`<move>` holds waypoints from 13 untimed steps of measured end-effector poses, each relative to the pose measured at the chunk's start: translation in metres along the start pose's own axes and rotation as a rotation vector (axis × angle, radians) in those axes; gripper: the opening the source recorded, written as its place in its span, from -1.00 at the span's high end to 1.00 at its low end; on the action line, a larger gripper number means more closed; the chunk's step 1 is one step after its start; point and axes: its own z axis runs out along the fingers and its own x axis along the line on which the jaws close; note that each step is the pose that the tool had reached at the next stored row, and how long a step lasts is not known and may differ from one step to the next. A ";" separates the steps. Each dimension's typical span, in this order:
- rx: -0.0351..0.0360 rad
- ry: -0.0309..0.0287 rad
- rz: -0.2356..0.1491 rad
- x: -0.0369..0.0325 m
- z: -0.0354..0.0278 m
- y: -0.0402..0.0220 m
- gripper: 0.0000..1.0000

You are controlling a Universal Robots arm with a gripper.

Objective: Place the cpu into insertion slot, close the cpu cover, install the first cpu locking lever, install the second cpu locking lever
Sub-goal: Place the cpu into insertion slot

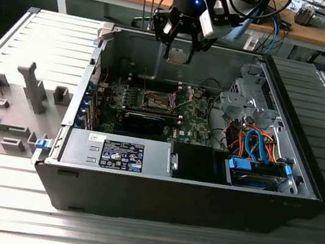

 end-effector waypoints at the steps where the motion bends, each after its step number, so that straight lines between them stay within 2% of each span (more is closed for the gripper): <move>1: -0.0001 0.0000 0.000 0.0006 0.0007 -0.0001 -0.08; 6: 0.0001 0.0000 0.000 0.0028 0.0050 -0.0005 -0.08; 13: 0.0001 0.0000 0.000 0.0029 0.0054 -0.0006 -0.08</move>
